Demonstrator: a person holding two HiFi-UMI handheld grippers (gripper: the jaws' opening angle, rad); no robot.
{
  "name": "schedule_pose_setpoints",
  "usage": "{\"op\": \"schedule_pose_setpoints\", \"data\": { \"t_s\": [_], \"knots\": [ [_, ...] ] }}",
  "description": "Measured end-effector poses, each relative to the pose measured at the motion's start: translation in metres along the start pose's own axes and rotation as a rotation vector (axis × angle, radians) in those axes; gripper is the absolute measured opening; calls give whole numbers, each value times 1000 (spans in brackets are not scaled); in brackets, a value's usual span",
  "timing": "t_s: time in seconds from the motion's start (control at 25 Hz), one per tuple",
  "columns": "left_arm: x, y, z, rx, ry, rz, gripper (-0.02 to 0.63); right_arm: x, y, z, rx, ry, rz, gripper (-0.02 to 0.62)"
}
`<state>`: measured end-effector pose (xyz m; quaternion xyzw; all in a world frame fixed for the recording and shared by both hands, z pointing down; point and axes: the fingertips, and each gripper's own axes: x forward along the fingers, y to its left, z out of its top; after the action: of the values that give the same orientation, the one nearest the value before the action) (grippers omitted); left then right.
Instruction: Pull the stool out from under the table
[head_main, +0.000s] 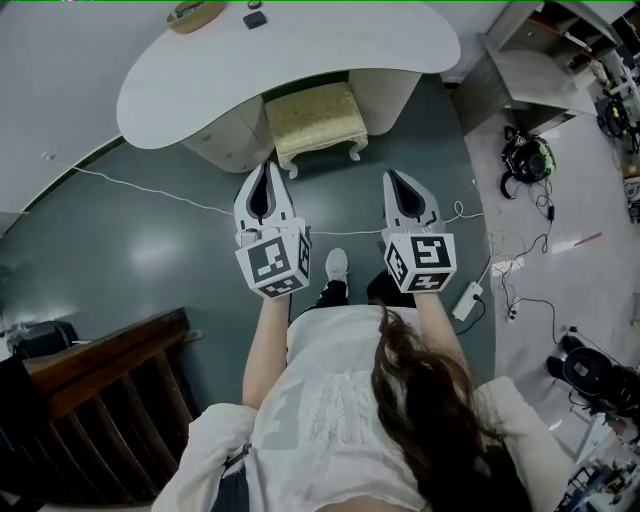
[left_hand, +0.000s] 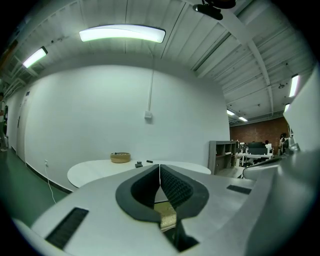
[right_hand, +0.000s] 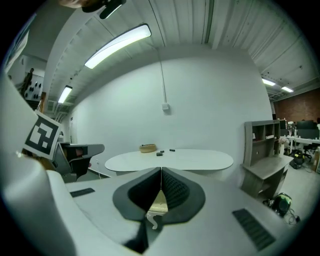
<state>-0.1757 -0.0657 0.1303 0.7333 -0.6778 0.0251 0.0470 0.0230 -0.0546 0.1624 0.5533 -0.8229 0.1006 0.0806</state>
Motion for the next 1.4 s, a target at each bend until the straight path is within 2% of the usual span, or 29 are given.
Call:
{"op": "schedule_pose_setpoints", "data": {
  "t_s": [0.32, 0.8, 1.24, 1.4],
  "knots": [
    [13, 12, -16, 2, 34, 38, 28, 28, 1, 3, -28, 2, 16, 31],
    [23, 4, -11, 18, 3, 99, 28, 42, -17, 8, -45, -33, 58, 31],
    [26, -1, 1, 18, -25, 115, 28, 43, -34, 18, -21, -60, 53, 31],
    [29, -8, 11, 24, -79, 75, 29, 46, -37, 20, -34, -64, 60, 34]
  ]
}}
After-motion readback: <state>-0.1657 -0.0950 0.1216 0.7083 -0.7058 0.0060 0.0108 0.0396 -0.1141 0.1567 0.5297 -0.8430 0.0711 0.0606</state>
